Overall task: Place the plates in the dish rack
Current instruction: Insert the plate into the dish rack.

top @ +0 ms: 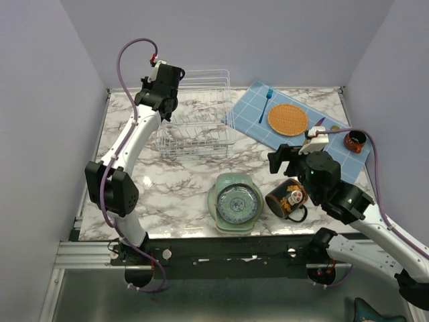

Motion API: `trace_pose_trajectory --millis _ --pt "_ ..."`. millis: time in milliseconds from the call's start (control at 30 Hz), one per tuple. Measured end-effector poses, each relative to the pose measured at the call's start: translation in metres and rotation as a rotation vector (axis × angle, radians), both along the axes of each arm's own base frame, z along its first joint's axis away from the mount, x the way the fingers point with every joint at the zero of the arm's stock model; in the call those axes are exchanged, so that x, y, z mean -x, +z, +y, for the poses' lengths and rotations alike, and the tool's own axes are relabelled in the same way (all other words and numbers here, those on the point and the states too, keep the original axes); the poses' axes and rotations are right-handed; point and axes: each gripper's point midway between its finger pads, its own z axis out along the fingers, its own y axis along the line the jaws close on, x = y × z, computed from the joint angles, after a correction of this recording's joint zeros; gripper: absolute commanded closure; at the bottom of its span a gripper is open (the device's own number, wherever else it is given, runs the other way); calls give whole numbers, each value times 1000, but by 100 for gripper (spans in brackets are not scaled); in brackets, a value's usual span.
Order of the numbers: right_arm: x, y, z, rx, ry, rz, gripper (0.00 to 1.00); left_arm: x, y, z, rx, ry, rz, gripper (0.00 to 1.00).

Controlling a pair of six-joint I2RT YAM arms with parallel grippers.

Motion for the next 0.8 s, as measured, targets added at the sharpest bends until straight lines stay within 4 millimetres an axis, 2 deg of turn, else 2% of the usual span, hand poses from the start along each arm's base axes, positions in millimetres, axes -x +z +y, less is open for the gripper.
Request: trace_pose_trajectory --millis 367,500,667,800 --pt "2 -18 -2 12 -11 35 0 -21 0 -6 -26 -1 3 100" --pt "2 -22 -3 18 -15 43 0 -29 1 -15 -38 -13 0 100" --pt "2 -24 -4 17 -20 46 0 -35 -7 -27 -60 -33 29 100" --pt "2 -25 -4 18 -26 48 0 -37 -16 -28 -81 -32 57 100"
